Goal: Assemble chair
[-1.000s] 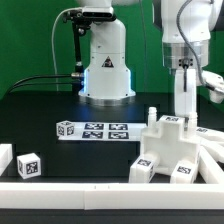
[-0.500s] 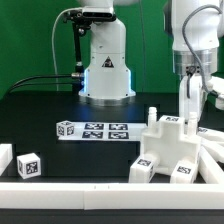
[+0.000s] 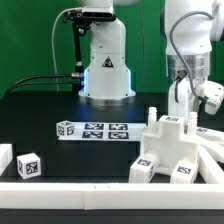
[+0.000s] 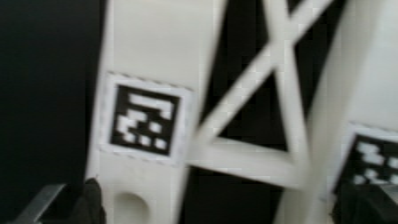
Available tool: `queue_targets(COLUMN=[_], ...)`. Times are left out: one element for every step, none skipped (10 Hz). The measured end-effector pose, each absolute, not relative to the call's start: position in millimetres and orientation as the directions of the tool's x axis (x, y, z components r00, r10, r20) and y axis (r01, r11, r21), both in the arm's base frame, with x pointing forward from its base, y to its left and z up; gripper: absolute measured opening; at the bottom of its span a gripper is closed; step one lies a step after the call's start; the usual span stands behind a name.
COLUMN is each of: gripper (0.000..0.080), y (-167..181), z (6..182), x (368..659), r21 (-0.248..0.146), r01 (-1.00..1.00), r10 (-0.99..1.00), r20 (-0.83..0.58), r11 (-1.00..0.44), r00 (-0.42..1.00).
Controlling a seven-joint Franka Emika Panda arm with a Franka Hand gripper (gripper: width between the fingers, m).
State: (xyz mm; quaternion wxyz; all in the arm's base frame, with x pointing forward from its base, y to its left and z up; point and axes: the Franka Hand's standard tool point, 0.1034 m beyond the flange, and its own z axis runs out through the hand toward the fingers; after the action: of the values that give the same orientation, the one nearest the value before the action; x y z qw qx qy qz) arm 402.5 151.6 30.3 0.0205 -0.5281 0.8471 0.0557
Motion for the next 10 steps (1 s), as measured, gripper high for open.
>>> queue_targets(gripper=[0.0649, 0.0649, 0.0649, 0.0649, 0.0649, 0.0649, 0.0649, 0.0649, 0.0649, 0.0649], y=[148, 146, 144, 142, 141, 139, 137, 138, 144, 147], z=[29.9, 29.7, 29.4, 29.2, 29.1, 29.1, 29.0, 28.9, 29.4, 32.9], x=[406, 410, 412, 416, 420, 423, 426, 427, 424, 423], r21=[0.070, 0.067, 0.062, 0.056, 0.051, 0.046, 0.041, 0.038, 0.043, 0.040], r01=[-0.899, -0.900, -0.906, -0.910, -0.911, -0.914, -0.916, -0.917, -0.921, -0.928], r10=[-0.894, -0.895, -0.901, -0.905, -0.906, -0.909, -0.911, -0.912, -0.916, -0.922], r20=[-0.093, -0.094, -0.094, -0.094, -0.095, -0.096, -0.096, -0.096, -0.097, -0.103], r11=[0.433, 0.431, 0.419, 0.411, 0.410, 0.403, 0.399, 0.397, 0.387, 0.370], r00=[-0.438, -0.435, -0.423, -0.415, -0.413, -0.405, -0.401, -0.399, -0.389, -0.372])
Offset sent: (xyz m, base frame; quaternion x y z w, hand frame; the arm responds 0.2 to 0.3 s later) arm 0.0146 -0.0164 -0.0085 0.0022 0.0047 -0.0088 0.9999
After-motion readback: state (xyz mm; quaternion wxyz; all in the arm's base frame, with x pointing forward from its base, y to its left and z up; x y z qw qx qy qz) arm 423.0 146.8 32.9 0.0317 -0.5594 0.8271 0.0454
